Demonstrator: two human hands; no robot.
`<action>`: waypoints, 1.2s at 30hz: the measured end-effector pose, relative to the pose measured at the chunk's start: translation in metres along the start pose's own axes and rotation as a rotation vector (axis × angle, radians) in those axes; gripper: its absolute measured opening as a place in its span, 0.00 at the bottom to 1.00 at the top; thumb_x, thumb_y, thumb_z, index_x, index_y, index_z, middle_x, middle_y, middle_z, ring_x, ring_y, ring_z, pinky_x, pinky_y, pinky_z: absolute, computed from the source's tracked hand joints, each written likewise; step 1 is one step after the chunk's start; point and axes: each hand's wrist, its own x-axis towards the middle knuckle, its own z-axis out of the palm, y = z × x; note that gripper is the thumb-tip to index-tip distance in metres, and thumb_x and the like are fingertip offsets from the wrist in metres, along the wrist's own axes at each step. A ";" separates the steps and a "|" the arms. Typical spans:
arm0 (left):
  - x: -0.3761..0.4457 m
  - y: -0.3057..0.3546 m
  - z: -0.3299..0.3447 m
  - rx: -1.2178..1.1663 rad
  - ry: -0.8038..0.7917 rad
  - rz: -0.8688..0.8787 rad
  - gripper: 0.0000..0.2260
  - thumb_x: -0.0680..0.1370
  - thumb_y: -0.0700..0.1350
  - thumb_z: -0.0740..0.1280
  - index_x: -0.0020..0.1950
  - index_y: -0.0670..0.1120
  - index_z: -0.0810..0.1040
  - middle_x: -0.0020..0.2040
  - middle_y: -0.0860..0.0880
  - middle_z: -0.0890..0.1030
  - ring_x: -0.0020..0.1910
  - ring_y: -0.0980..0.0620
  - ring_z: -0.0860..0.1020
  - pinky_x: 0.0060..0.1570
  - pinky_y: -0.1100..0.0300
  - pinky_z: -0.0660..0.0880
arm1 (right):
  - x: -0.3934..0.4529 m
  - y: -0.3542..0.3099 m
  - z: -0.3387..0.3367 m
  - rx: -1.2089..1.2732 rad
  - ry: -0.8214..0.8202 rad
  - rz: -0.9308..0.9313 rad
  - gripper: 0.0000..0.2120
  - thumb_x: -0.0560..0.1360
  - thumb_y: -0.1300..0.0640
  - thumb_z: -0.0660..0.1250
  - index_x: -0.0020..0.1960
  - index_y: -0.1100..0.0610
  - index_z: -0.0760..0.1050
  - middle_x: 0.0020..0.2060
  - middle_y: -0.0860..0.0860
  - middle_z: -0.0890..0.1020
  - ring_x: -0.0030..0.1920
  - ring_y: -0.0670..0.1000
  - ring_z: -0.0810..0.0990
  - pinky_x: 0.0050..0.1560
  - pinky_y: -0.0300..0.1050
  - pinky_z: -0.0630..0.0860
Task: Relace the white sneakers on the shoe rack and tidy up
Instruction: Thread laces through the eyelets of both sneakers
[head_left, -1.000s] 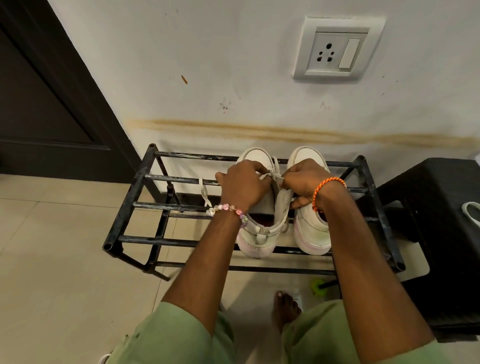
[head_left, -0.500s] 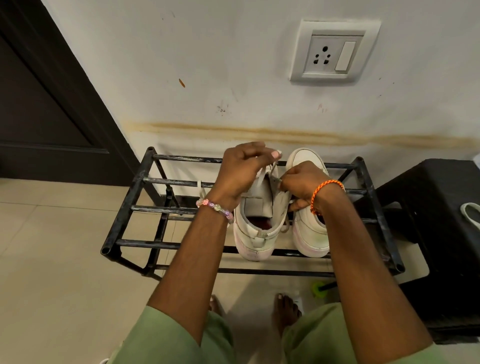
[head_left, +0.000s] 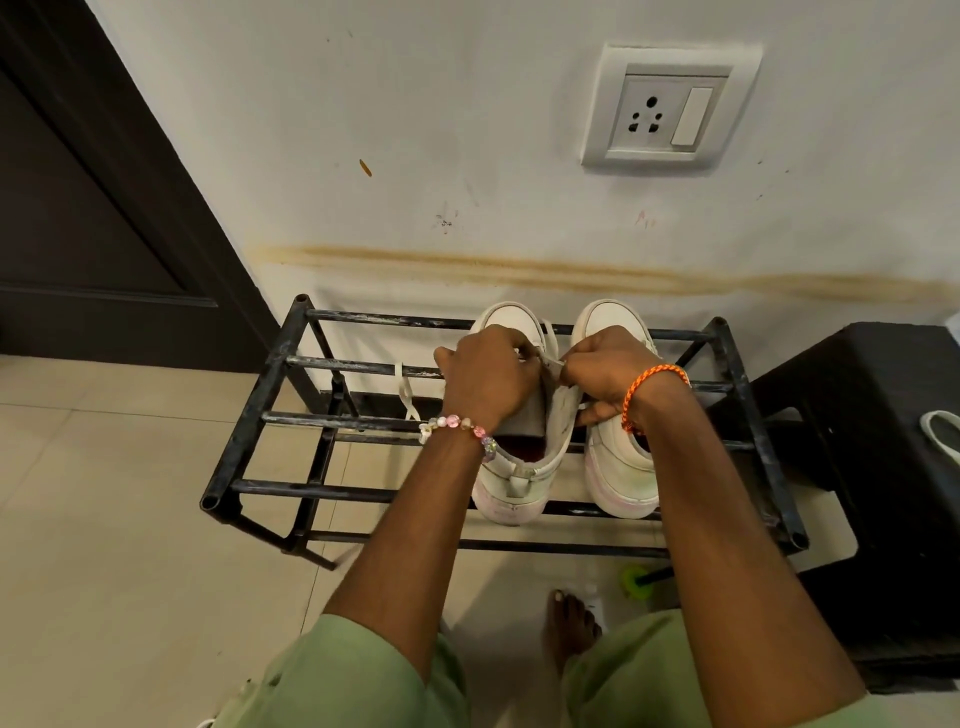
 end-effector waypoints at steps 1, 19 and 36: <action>0.001 0.000 0.001 -0.020 0.008 -0.014 0.10 0.78 0.49 0.64 0.55 0.51 0.82 0.55 0.49 0.81 0.59 0.47 0.74 0.57 0.52 0.60 | 0.000 0.000 0.000 -0.001 0.002 -0.001 0.07 0.75 0.67 0.63 0.51 0.63 0.76 0.36 0.55 0.77 0.35 0.53 0.79 0.30 0.45 0.78; 0.006 0.010 -0.028 -1.238 -0.037 -0.149 0.03 0.74 0.36 0.69 0.43 0.43 0.82 0.44 0.48 0.84 0.43 0.61 0.81 0.46 0.68 0.75 | -0.003 0.000 -0.001 0.039 -0.014 0.003 0.03 0.76 0.67 0.63 0.47 0.62 0.74 0.35 0.55 0.77 0.33 0.52 0.78 0.23 0.41 0.78; 0.001 -0.004 -0.003 0.013 0.128 0.016 0.08 0.76 0.51 0.67 0.53 0.52 0.83 0.50 0.51 0.82 0.55 0.49 0.75 0.49 0.56 0.57 | 0.001 0.005 -0.001 0.004 -0.018 -0.034 0.04 0.72 0.62 0.71 0.40 0.59 0.76 0.39 0.58 0.81 0.39 0.57 0.83 0.42 0.53 0.82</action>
